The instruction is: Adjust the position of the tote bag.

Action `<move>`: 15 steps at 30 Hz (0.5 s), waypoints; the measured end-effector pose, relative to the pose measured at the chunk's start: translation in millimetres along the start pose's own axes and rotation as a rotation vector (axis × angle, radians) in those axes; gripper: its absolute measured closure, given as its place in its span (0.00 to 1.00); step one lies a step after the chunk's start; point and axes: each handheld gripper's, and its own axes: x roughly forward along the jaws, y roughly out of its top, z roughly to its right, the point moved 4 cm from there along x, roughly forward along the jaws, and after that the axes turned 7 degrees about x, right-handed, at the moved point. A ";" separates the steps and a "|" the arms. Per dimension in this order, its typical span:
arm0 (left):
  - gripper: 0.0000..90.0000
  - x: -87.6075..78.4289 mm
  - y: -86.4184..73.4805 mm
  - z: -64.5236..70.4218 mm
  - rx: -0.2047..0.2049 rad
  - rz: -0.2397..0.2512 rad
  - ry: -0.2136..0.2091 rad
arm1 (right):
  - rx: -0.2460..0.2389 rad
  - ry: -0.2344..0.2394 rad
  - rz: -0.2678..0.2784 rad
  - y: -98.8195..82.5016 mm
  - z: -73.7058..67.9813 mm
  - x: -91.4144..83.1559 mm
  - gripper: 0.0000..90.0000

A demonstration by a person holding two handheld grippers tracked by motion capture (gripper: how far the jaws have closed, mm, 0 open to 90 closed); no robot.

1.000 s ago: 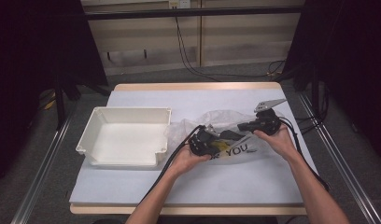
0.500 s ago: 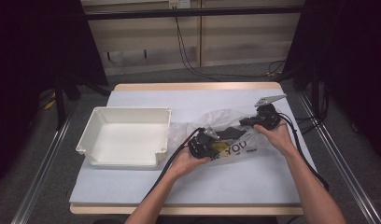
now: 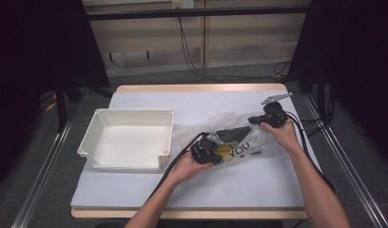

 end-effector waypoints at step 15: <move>1.00 -1.6 -6.9 3.3 -0.009 0.045 -0.045 | 0.017 -0.032 -0.045 -7.8 15.7 19.4 1.00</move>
